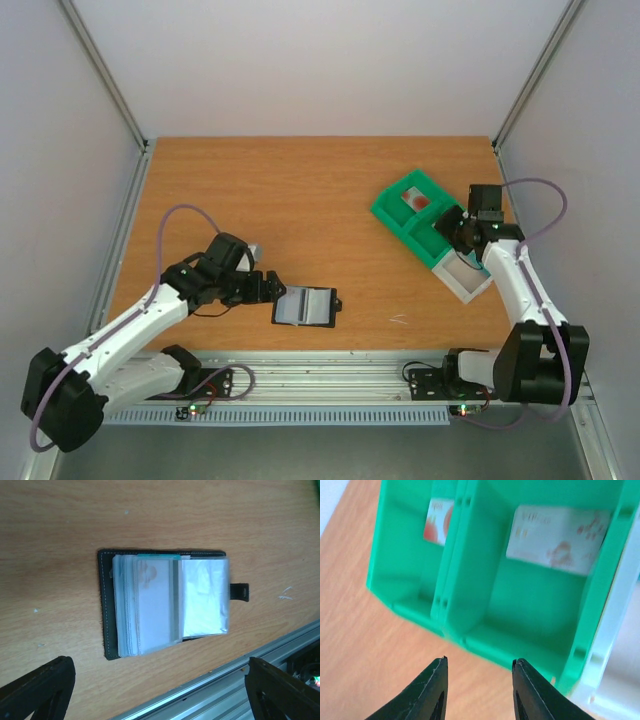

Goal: Take the credit cards out of the card holder

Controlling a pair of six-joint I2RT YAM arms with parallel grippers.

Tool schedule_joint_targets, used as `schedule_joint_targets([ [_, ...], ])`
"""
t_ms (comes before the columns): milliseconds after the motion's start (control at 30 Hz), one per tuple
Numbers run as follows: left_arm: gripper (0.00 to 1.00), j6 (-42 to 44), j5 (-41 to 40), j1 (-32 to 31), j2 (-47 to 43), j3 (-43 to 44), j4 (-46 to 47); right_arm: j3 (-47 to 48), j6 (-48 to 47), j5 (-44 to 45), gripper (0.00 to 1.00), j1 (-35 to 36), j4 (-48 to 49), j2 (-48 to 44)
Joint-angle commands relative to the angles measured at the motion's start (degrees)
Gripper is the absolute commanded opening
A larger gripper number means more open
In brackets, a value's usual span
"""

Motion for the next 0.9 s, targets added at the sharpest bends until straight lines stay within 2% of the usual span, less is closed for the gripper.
schedule_joint_targets([
  [0,0.92,-4.51,3.36,0.56,2.03,-4.07,11.25,-5.1,-2.81,-9.22,0.38,2.29,-2.73,-4.94],
  [100,0.89,-4.9,1.93,0.54,4.59,-4.58,14.06,-7.92,-3.41,-12.74,0.37,4.41,-3.03,-8.16],
  [367,0.71,-2.83,0.12,0.63,11.85,-5.52,18.74,-10.99,-1.43,-14.52,0.36,18.75,-2.61,-9.91],
  [533,0.6,-5.03,5.36,0.54,16.5,-7.35,23.48,-11.6,2.43,-14.06,0.36,28.08,1.37,-9.14],
  [700,0.51,-7.62,6.82,0.5,16.93,-10.74,26.92,-11.47,6.3,-12.47,0.35,36.59,5.94,-5.65],
  [867,0.47,-9.89,9.32,0.12,17.89,-13.62,31.28,-10.03,7.84,-9.62,0.35,43.65,7.99,-1.84],
])
